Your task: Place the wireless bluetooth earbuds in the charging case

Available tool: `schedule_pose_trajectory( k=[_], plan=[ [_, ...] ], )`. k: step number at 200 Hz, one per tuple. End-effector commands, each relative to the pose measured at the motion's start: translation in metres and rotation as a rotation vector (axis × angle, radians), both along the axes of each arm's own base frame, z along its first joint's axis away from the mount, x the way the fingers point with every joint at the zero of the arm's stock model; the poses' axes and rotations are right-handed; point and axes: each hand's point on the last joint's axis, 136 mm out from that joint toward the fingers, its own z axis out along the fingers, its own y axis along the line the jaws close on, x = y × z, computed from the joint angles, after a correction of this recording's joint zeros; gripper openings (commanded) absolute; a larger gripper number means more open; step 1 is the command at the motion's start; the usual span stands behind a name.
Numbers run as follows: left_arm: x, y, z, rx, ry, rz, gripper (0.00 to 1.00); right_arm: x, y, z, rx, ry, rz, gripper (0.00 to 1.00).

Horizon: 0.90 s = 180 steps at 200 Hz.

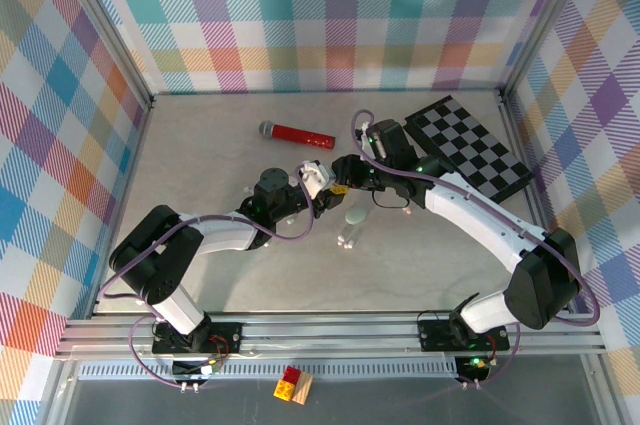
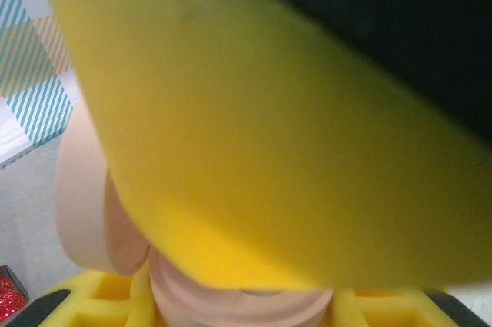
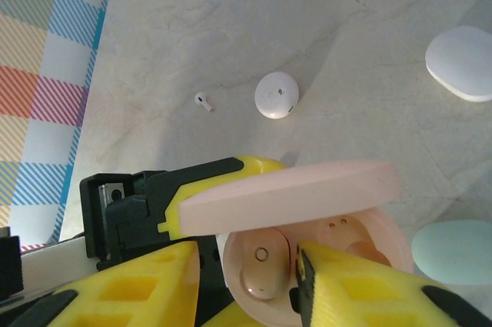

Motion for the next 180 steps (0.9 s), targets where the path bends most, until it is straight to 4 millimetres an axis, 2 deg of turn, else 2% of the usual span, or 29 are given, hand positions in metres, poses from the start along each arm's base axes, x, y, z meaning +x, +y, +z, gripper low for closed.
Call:
schedule_pose_trajectory(
  k=[1,38,65,82,97,111,126,145,180],
  plan=[
    [0.001,-0.005,0.023,-0.043,-0.034,-0.007,0.33,-0.004,-0.002,0.007,-0.005,-0.038,0.011,0.41],
    [0.003,-0.002,0.025,-0.062,-0.025,0.004,0.33,-0.014,-0.02,0.015,0.006,-0.121,-0.013,0.47],
    [0.006,0.006,0.028,-0.111,-0.002,0.011,0.33,-0.02,-0.053,0.01,-0.019,-0.165,-0.114,0.49],
    [0.006,0.009,0.029,-0.124,0.006,0.014,0.33,-0.021,-0.082,0.0,-0.037,-0.181,-0.207,0.5],
    [0.005,0.011,0.028,-0.118,0.01,0.017,0.33,-0.019,-0.114,-0.015,-0.06,-0.159,-0.316,0.5],
    [0.004,0.013,0.029,-0.116,0.01,0.018,0.33,-0.017,-0.143,-0.038,-0.067,-0.106,-0.411,0.51],
    [0.001,0.014,0.031,-0.117,0.009,0.012,0.33,-0.013,-0.165,-0.059,-0.047,-0.051,-0.465,0.51],
    [-0.003,0.016,0.034,-0.11,0.009,0.007,0.33,-0.007,-0.182,-0.084,-0.014,0.033,-0.504,0.52],
    [-0.009,0.019,0.039,-0.099,0.005,0.001,0.33,0.008,-0.193,-0.121,-0.016,0.127,-0.518,0.54]
  ],
)
